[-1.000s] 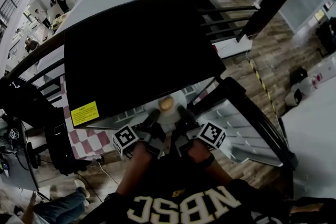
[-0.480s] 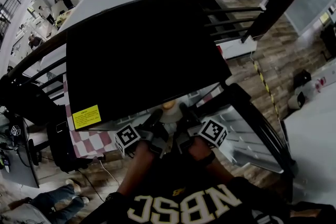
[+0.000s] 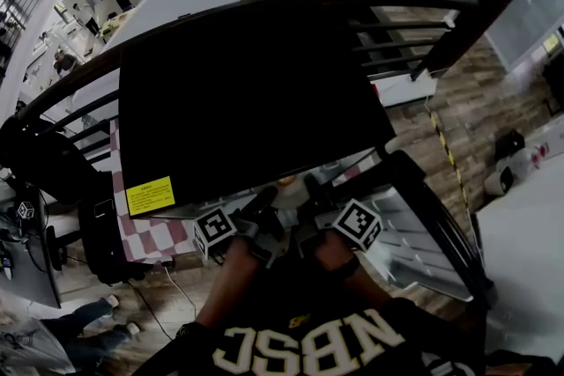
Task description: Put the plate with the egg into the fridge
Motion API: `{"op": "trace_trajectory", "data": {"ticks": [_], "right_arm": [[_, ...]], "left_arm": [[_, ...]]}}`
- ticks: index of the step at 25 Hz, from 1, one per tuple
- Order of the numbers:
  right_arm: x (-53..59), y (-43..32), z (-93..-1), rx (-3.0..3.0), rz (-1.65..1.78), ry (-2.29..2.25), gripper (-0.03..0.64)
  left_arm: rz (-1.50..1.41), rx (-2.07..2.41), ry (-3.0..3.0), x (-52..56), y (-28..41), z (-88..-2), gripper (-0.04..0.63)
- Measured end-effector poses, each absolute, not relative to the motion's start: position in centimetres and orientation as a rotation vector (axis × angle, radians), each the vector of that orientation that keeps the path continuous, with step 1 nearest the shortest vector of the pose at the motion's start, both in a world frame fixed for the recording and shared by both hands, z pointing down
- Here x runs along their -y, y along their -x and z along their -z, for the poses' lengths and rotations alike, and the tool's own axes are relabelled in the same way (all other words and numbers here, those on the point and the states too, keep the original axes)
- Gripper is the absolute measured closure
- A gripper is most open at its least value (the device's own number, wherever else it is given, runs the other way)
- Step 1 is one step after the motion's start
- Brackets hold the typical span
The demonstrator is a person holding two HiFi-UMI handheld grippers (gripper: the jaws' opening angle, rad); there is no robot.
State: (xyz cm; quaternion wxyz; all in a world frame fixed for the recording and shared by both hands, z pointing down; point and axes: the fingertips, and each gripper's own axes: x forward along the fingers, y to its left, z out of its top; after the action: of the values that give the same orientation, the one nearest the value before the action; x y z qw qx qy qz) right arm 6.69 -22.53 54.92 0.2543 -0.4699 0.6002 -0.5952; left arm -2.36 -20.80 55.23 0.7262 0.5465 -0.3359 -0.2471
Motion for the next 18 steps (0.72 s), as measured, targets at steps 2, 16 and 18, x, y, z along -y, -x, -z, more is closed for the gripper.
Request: {"op": "trace_trajectory", "data": {"ticks": [2, 16, 18], "right_arm": [[22.6, -6.6, -55.0, -1.63, 1.618, 1.275, 0.586], [21.2, -6.3, -54.1, -1.738, 1.541, 1.219, 0.421], [20.1, -6.5, -54.2, -1.715, 1.551, 1.234, 0.42]], "left_arm": [[0.546, 0.744, -1.214, 20.9, 2.5, -55.4, 0.549], [0.651, 0.67, -1.278, 20.7, 2.7, -53.4, 0.429], [0.645, 0.669, -1.295, 20.1, 2.9, -53.2, 0.418]]}}
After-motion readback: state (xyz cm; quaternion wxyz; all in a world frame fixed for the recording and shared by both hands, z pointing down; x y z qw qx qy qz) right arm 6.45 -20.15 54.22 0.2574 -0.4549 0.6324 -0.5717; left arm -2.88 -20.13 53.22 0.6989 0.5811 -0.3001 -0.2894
